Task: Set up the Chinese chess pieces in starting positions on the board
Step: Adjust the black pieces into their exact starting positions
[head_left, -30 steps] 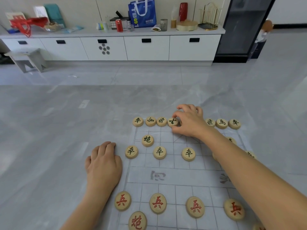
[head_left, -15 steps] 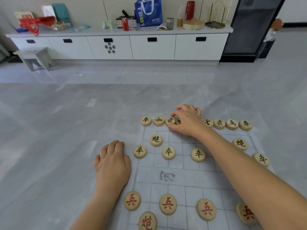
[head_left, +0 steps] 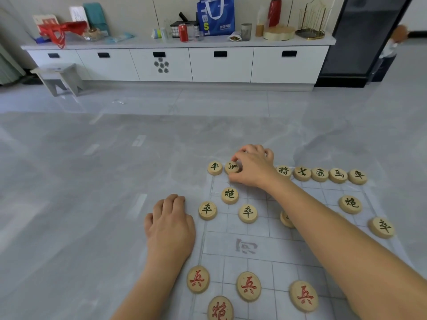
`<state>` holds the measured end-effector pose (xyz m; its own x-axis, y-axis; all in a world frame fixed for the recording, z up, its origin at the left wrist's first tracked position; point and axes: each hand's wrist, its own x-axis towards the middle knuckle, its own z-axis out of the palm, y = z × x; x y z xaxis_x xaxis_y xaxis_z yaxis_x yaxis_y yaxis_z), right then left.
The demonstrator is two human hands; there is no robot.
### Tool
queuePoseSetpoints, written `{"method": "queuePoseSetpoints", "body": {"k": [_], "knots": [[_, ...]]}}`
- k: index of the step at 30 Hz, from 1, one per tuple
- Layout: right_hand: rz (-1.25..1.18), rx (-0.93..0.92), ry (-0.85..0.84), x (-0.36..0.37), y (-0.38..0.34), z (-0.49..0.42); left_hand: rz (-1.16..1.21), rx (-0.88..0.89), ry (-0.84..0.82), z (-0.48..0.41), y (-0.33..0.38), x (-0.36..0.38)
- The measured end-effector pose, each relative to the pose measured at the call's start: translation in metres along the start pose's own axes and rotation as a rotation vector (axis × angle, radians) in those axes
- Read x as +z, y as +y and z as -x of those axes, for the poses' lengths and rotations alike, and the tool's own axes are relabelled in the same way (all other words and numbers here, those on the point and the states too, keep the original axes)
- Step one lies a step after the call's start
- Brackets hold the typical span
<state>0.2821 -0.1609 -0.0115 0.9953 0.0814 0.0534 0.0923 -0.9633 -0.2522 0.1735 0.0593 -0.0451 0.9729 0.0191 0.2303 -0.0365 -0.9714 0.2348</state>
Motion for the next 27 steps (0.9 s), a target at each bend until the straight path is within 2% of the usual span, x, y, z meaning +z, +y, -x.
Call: {"method": "queuePoseSetpoints", "body": {"k": [3, 7, 12, 27], "knots": [[0.013, -0.014, -0.036, -0.0003, -0.0012, -0.0007, 0.005, 0.003, 0.0, 0.0, -0.0006, 0.0011], [0.016, 0.042, 0.013, 0.0008, -0.0022, -0.0004, 0.008, 0.003, 0.006, -0.0004, -0.0004, 0.0019], [-0.05, 0.042, -0.055, -0.0005, -0.0015, -0.0004, 0.009, 0.004, 0.022, 0.0002, -0.0003, 0.0026], [-0.073, 0.06, -0.102, -0.0042, -0.0011, 0.0028, 0.005, 0.011, 0.033, 0.0009, -0.0006, 0.0028]]}}
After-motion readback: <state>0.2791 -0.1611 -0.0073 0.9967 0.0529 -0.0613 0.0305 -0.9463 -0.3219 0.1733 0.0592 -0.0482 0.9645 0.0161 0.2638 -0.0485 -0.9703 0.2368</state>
